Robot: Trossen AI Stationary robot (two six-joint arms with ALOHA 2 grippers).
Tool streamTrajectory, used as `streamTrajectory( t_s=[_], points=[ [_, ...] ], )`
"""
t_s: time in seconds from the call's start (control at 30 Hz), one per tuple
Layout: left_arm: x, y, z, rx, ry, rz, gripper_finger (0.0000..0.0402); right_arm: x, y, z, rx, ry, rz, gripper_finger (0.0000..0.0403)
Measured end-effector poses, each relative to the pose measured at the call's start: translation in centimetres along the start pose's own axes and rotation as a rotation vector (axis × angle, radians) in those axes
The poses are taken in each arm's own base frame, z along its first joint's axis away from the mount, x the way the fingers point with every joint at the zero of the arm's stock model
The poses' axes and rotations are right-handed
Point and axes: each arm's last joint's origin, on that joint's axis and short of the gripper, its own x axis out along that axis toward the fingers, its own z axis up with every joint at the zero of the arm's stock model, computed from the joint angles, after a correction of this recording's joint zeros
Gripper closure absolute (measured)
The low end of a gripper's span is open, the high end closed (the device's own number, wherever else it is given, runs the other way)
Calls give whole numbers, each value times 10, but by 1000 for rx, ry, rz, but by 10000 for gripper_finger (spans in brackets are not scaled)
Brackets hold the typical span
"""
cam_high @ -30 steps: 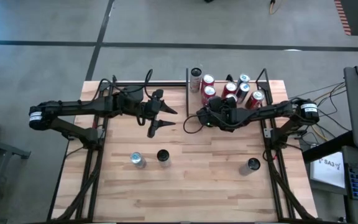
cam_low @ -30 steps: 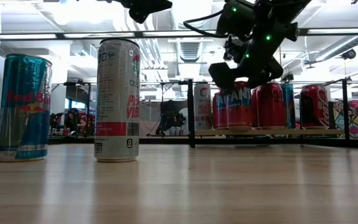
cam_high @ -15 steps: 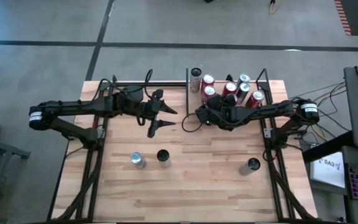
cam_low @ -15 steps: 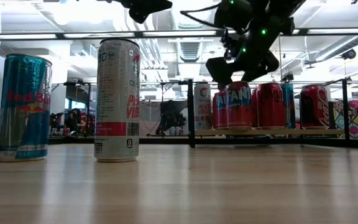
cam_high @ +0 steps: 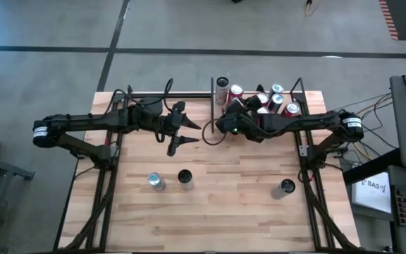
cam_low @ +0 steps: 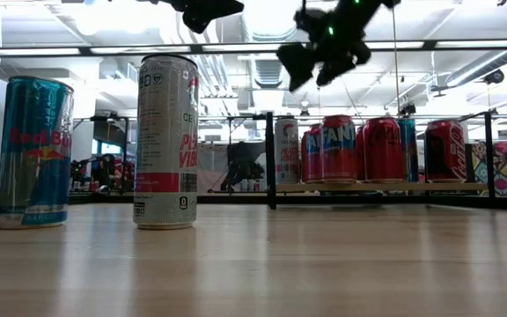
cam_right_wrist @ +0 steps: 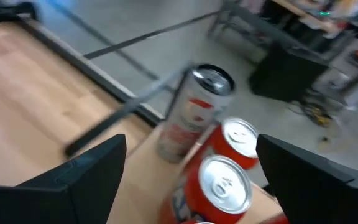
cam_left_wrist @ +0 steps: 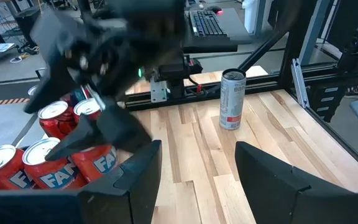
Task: Place canned beverage on shelf
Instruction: Put the orange soda can on the shelf aligned with the other orange soda cans
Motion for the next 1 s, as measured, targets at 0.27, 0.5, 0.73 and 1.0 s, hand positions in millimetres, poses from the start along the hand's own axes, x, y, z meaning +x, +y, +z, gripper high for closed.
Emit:
streamTrajectory(
  t_s=[0.27, 0.5, 0.73, 1.0],
  points=[
    [0, 0, -1, -5, 6, -1, 212, -29, -21, 35, -103, 89, 222, 82],
    [0, 0, 0, -6, 1, 0, 212, -51, -43, 35, -176, 216, 386, 163],
    [0, 0, 1, -7, -10, 2, 212, -62, -60, 17, -232, 434, 442, 304],
    [0, 0, 1, -11, -13, 2, 212, -59, -60, -1, -455, 550, 518, 391]
  ],
)
